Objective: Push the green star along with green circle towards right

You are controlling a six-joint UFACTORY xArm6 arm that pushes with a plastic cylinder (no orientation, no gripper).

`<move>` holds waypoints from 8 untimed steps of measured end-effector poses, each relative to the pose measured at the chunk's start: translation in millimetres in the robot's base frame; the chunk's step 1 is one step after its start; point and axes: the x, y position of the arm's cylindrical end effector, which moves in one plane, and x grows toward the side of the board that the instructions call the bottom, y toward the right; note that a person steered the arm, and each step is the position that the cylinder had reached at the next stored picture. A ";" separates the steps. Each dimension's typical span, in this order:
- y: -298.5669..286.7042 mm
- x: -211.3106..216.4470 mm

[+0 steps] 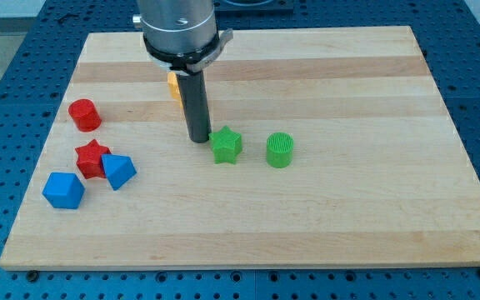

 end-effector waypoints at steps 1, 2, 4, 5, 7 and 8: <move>16.6 7.9; 29.7 11.0; 43.3 11.0; 6.4 11.0; -20.4 41.2; -5.4 53.3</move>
